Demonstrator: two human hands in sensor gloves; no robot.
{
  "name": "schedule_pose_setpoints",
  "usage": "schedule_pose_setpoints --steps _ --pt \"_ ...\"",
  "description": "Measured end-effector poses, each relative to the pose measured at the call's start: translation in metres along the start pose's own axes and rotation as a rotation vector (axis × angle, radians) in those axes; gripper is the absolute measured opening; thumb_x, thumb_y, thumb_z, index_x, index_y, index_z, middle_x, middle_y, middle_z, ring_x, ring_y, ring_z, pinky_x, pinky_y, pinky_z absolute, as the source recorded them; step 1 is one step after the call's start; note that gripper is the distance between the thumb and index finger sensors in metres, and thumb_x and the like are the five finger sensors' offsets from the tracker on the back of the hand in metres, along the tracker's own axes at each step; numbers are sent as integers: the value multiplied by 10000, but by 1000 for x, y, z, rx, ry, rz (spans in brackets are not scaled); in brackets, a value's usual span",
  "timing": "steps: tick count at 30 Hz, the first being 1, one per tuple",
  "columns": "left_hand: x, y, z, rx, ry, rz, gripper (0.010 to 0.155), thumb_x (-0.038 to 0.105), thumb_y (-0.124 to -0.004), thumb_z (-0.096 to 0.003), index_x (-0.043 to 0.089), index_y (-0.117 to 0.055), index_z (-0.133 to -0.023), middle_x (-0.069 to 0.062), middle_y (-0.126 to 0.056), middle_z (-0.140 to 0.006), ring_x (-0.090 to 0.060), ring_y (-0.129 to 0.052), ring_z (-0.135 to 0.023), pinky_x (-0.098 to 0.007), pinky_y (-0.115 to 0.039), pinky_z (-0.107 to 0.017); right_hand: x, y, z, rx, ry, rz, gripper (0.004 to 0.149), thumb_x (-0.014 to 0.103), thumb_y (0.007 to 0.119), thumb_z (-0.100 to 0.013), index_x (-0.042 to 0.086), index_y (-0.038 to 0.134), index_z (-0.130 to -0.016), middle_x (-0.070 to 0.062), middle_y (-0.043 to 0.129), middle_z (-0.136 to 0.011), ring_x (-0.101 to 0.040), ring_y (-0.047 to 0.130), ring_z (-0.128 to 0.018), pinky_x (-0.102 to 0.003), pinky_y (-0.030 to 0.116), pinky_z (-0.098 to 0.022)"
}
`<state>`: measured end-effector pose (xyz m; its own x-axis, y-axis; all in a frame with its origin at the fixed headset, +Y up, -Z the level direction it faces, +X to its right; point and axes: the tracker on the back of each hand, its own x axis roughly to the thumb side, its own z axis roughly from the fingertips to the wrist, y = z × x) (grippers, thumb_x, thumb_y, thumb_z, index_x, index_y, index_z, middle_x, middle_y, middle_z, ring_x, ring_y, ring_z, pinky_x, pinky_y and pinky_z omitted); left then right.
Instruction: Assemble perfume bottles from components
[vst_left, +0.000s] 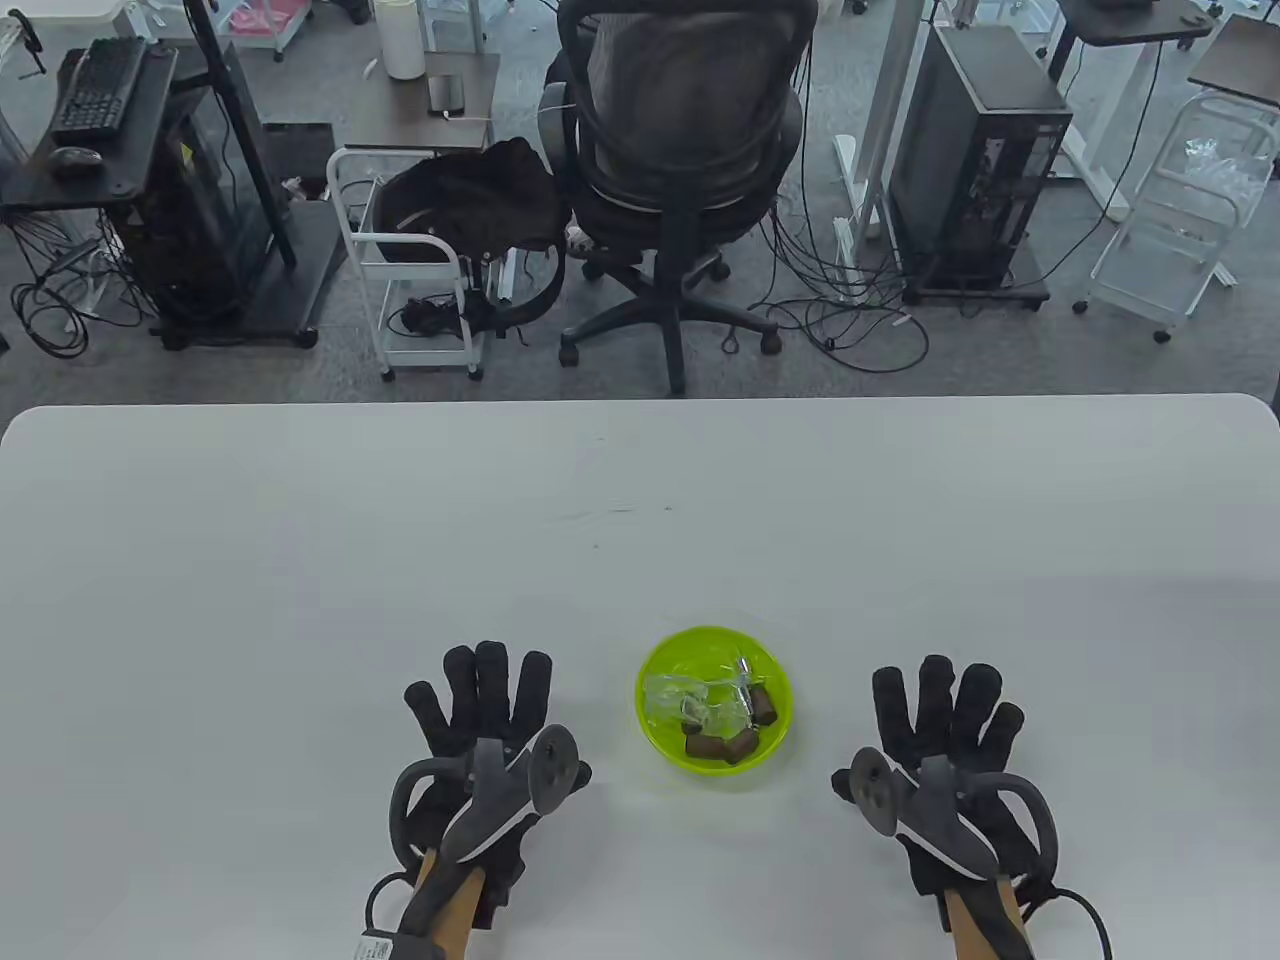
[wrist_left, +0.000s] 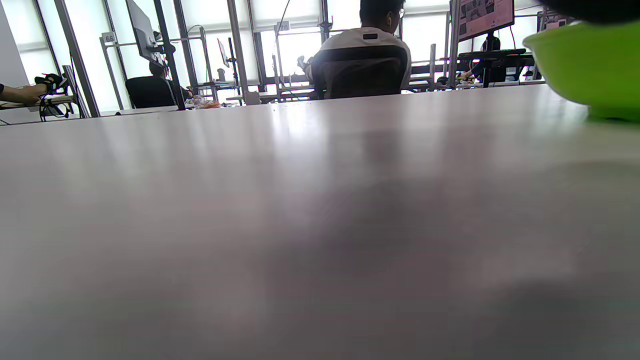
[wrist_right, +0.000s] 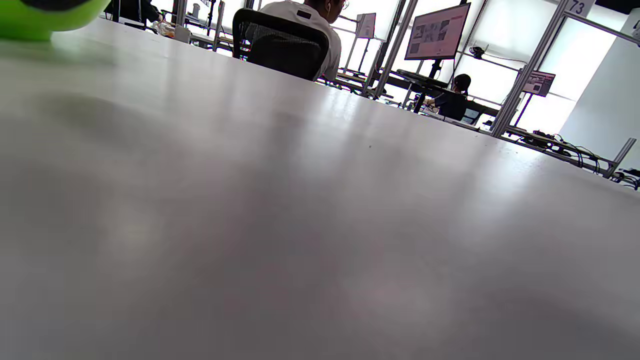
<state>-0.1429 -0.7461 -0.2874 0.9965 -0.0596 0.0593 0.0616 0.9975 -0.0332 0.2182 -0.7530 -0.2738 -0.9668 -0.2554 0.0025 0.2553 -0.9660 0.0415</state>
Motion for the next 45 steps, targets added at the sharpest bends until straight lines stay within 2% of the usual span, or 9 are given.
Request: schedule_pose_setpoints --steps 13,17,21,25,29,32,36,41,45 --pt "3 0 -3 -34 -9 22 1070 771 -554 -389 251 14 -1132 -223 24 -1184 -537 -36 -1098 -762 -161 -773 0 1 -1 16 1 -9 1020 736 520 -466 177 14 -1153 -324 -18 -1174 -702 30 -1001 -791 222 -725" --pt "18 5 -2 -9 -61 29 1050 757 -574 -417 240 -26 -1148 -236 -20 -1193 -543 -88 -1107 -754 -207 -784 0 0 -1 12 -2 -17 1019 734 521 -467 172 20 -1153 -328 -9 -1173 -704 36 -1001 -790 230 -725" --pt "46 15 -1 30 -134 23 1026 737 -591 -441 226 -73 -1164 -244 -77 -1206 -543 -162 -1118 -737 -262 -798 0 1 -1 2 -3 -16 1019 732 522 -468 168 21 -1154 -330 -5 -1174 -704 42 -1002 -789 237 -726" --pt "73 25 -6 62 -183 38 978 704 -615 -466 202 -180 -1183 -247 -171 -1216 -538 -271 -1123 -693 -370 -816 -1 2 -2 9 -1 -26 1016 731 522 -471 168 23 -1154 -329 -2 -1175 -704 45 -1003 -787 240 -728" --pt "93 29 -17 71 -173 36 922 665 -660 -480 174 -319 -1182 -230 -339 -1215 -497 -477 -1100 -600 -510 -816 -2 4 -3 20 1 -30 1016 730 521 -471 167 24 -1154 -330 1 -1175 -703 50 -1005 -786 241 -729" --pt "106 28 -26 56 -146 22 848 644 -691 -480 172 -470 -1149 -195 -506 -1182 -454 -636 -1044 -551 -590 -791 -2 4 -3 20 -1 -41 1015 729 522 -473 164 25 -1154 -331 4 -1176 -702 54 -1008 -786 245 -730" --pt "120 24 -33 91 -136 -51 753 625 -719 -470 209 -603 -1087 -129 -674 -1109 -382 -782 -959 -501 -666 -753 -3 4 -3 17 -3 -47 1013 729 520 -474 164 26 -1155 -330 9 -1179 -701 57 -1010 -786 247 -730" --pt "129 19 -39 128 -142 -135 774 622 -736 -447 205 -599 -1084 -100 -733 -1066 -338 -839 -916 -481 -690 -739 -3 5 -3 20 -3 -50 1009 727 519 -476 163 30 -1155 -331 15 -1180 -704 64 -1010 -787 255 -729" --pt "133 16 -43 137 -143 -137 811 633 -730 -431 191 -581 -1095 -106 -725 -1071 -342 -833 -922 -485 -682 -745 -4 5 -3 22 -3 -57 1007 725 518 -479 161 31 -1156 -331 20 -1183 -703 72 -1014 -788 262 -729"
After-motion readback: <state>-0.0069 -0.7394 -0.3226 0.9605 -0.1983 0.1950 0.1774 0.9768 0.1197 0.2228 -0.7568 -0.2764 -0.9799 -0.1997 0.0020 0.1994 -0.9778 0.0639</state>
